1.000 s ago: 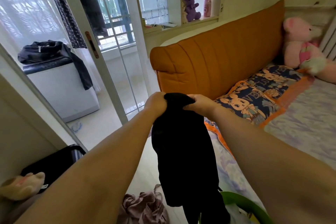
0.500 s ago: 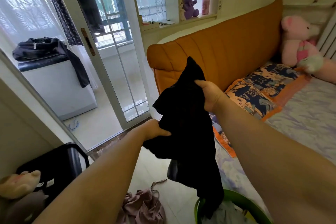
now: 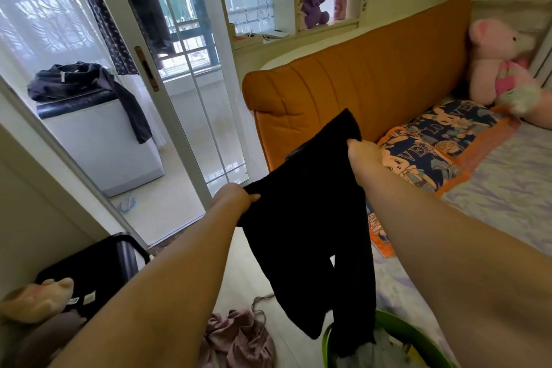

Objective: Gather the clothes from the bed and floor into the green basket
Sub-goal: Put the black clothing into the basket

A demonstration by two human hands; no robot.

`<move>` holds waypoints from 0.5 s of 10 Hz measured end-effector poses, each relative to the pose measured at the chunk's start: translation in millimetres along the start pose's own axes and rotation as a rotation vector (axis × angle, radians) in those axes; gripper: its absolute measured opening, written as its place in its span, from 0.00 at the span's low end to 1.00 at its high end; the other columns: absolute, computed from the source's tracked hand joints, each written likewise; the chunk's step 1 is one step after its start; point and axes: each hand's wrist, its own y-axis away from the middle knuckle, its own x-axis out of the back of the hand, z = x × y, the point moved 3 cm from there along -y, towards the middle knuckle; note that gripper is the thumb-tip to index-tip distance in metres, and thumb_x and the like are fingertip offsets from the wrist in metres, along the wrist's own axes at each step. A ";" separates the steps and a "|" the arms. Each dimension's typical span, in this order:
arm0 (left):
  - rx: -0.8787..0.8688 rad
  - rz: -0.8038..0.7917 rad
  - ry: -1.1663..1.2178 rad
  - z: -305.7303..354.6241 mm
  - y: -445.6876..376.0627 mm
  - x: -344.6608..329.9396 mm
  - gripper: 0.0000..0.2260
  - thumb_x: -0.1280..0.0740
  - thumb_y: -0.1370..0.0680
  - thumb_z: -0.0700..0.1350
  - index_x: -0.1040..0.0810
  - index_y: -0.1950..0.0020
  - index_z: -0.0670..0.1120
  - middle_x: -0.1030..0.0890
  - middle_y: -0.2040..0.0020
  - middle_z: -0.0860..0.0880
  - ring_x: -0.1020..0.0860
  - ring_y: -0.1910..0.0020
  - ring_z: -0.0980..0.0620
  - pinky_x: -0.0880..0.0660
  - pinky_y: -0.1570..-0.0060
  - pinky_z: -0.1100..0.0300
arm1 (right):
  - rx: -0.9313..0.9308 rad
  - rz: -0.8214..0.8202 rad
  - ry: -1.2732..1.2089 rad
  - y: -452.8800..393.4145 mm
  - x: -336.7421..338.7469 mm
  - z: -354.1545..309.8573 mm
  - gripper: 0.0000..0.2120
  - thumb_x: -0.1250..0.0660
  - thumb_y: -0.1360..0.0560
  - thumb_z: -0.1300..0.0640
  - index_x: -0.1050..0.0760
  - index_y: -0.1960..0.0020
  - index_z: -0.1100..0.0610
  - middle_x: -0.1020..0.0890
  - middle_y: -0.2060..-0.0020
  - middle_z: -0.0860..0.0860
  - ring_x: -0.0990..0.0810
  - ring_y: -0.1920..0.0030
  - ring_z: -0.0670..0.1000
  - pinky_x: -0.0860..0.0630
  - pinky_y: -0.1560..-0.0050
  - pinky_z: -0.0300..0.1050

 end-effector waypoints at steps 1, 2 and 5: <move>0.088 -0.137 -0.163 2.0 6.4 -7.3 0.32 0.34 0.27 0.65 0.29 0.32 0.44 0.23 0.45 0.45 0.23 0.43 0.45 0.30 0.39 0.53 | -0.022 -0.014 0.063 -7.5 -3.6 3.3 0.22 0.46 0.21 0.52 0.29 0.33 0.64 0.25 0.36 0.61 0.26 0.35 0.60 0.28 0.37 0.52; 0.154 -0.258 -0.094 7.1 22.2 -9.5 0.28 0.36 0.22 0.59 0.31 0.30 0.41 0.25 0.36 0.43 0.27 0.34 0.44 0.34 0.30 0.52 | -0.032 -0.058 0.114 -4.4 -4.6 5.6 0.24 0.48 0.21 0.52 0.30 0.33 0.66 0.25 0.35 0.62 0.27 0.34 0.61 0.29 0.35 0.53; 0.153 -0.398 0.858 80.6 43.3 -29.8 0.18 0.36 0.21 0.52 0.26 0.36 0.43 0.19 0.42 0.40 0.19 0.44 0.40 0.24 0.41 0.48 | -0.131 -0.837 0.081 22.8 -48.4 27.1 0.17 0.34 0.25 0.56 0.31 0.37 0.51 0.21 0.49 0.56 0.21 0.48 0.54 0.26 0.47 0.50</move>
